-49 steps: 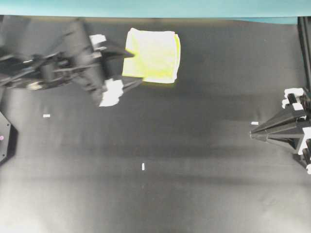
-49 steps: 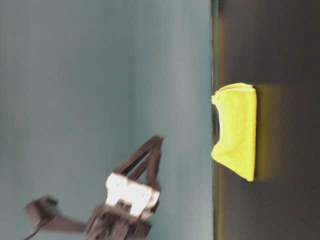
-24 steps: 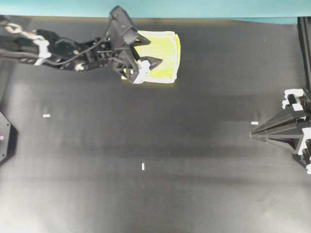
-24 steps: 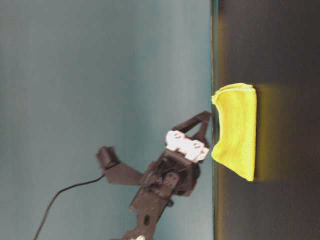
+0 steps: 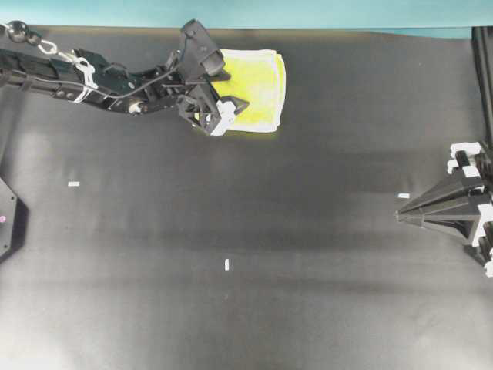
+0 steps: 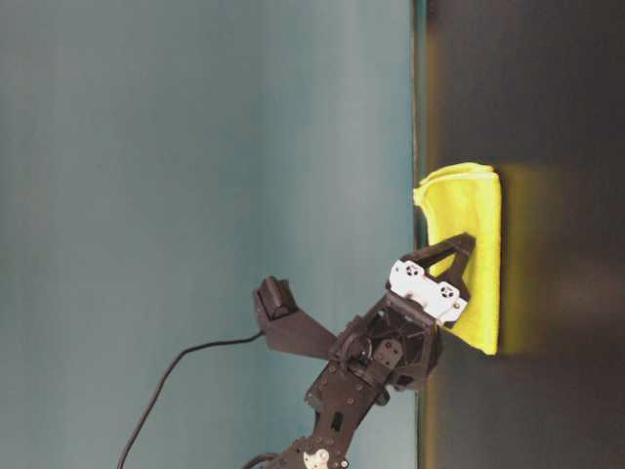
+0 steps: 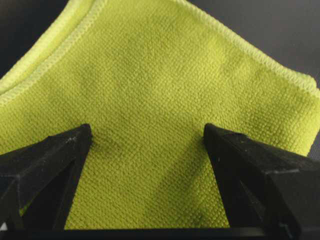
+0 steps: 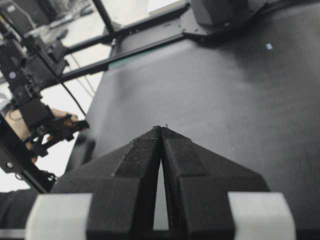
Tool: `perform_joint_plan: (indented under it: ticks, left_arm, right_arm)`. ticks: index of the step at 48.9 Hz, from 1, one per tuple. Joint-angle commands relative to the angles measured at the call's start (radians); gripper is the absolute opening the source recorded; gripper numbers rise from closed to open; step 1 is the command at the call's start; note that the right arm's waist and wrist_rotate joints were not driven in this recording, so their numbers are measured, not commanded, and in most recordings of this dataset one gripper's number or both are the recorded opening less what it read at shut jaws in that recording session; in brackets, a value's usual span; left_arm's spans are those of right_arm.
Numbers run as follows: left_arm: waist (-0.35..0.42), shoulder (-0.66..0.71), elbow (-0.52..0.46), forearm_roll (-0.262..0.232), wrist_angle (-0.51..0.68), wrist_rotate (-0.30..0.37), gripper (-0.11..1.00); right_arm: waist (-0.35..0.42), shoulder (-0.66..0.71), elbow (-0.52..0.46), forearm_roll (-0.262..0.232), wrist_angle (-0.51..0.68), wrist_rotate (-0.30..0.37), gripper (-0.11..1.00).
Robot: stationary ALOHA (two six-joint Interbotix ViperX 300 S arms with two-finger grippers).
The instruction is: Push a yellow cloth with the left arm to wipe the desk.
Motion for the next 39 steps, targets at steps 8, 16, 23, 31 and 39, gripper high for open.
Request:
perform_joint_plan:
  ticks: [8,16,23,31,39]
  left_arm:
    - [-0.002,-0.011,0.048,0.003,0.021,0.003,0.88]
    - [-0.017,-0.026,0.100,0.003,0.020,0.002,0.88]
    - [-0.049,-0.071,0.156,0.003,0.018,0.000,0.88]
    - [-0.084,-0.141,0.236,0.003,-0.003,-0.005,0.88]
    - [-0.115,-0.199,0.357,0.003,-0.071,-0.012,0.88]
  right_arm:
    - [0.000,0.003,-0.003,0.002,-0.006,0.000,0.00]
    - [-0.002,0.003,-0.003,0.002,-0.006,0.000,0.00]
    - [0.000,0.003,-0.003,0.002,-0.006,0.000,0.00]
    - [0.000,0.003,-0.003,0.002,-0.008,0.000,0.00]
    - [0.000,0.003,-0.003,0.002,-0.012,-0.002,0.00]
